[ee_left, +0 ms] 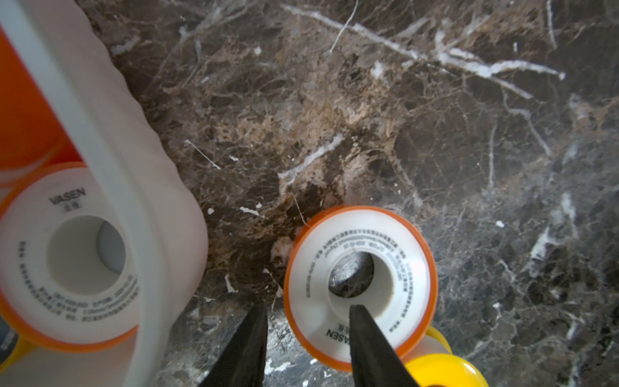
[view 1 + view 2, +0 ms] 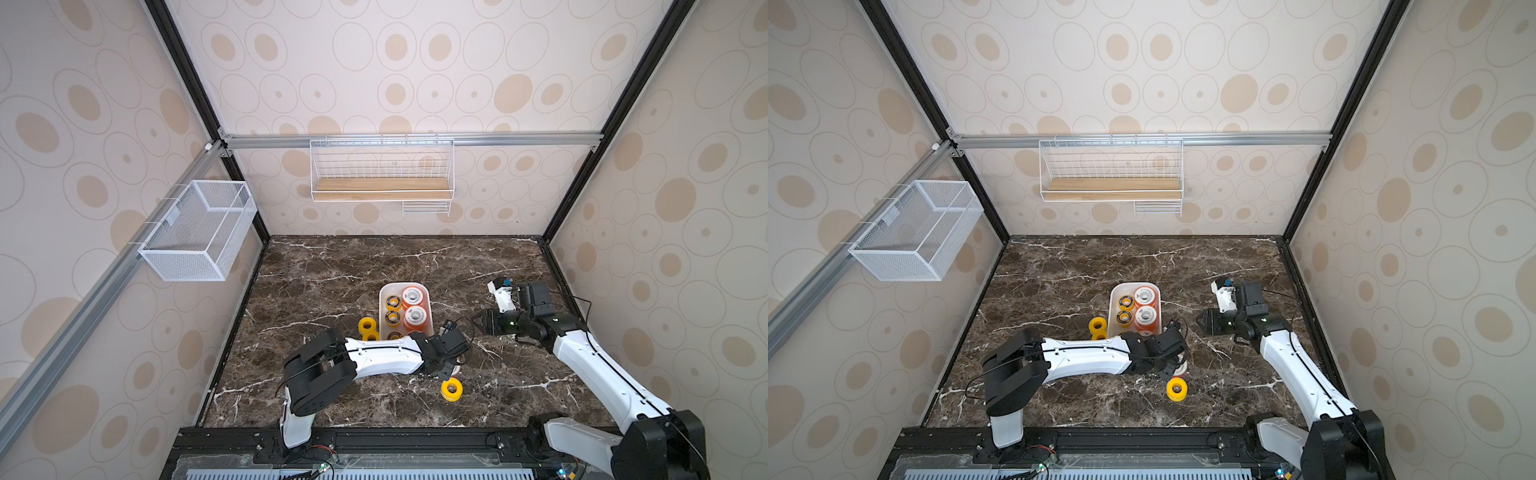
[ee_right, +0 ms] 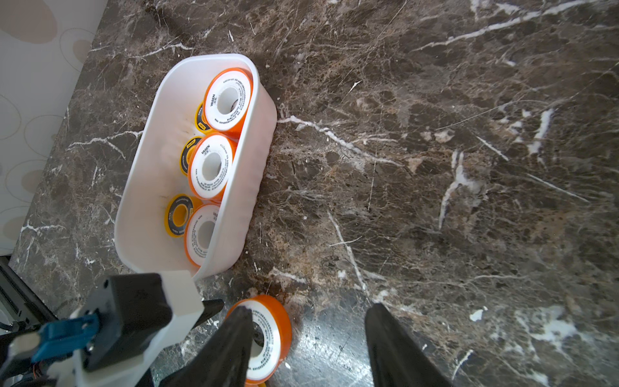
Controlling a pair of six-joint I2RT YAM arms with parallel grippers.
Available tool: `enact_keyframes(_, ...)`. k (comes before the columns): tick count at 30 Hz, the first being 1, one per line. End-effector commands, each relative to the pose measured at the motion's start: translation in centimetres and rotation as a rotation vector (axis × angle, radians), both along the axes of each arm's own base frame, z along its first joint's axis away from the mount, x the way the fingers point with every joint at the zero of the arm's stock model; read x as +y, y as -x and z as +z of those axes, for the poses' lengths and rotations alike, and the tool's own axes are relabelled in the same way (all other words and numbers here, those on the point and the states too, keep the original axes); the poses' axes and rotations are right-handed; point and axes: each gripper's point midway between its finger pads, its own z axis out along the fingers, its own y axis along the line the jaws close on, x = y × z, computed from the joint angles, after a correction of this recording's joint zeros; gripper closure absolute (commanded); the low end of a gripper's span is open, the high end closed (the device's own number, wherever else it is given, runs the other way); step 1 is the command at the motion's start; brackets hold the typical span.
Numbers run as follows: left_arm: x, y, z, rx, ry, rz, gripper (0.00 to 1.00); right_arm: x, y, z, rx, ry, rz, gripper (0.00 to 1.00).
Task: Put the sealing tape into the storage box
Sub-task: Pick up the sealing tape at the center of the board.
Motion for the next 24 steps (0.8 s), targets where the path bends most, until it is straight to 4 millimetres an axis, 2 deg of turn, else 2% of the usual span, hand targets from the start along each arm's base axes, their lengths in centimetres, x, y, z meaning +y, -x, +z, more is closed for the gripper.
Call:
enact_keyframes(1, -0.9, -0.6, 0.4, -0.023, 0.009, 0.018, 0.6, -0.6, 0.3, -0.2, 0.013, -0.005, -0.013, 0.41)
enact_keyframes(3, -0.8, -0.6, -0.1, -0.021, -0.004, 0.022, 0.62, -0.5, 0.3, -0.2, 0.015, -0.007, -0.01, 0.4)
enact_keyframes(12, -1.1, -0.1, -1.8, 0.02, -0.019, 0.011, 0.62, -0.3, 0.3, -0.5, 0.023, -0.018, -0.005, 0.4)
enact_keyframes(14, -0.9, 0.0, -1.7, 0.027, -0.017, 0.013, 0.66, -0.3, 0.2, -0.7, 0.028, -0.018, -0.005, 0.4)
enact_keyframes(19, 0.1, 0.5, 0.3, 0.015, 0.013, 0.018, 0.73, -0.4, 0.5, -1.2, 0.045, -0.011, -0.002, 0.4)
enact_keyframes(24, 1.0, 0.4, 4.2, -0.047, 0.075, 0.012, 0.73, -0.3, 0.5, -1.2, 0.049, -0.007, 0.008, 0.39)
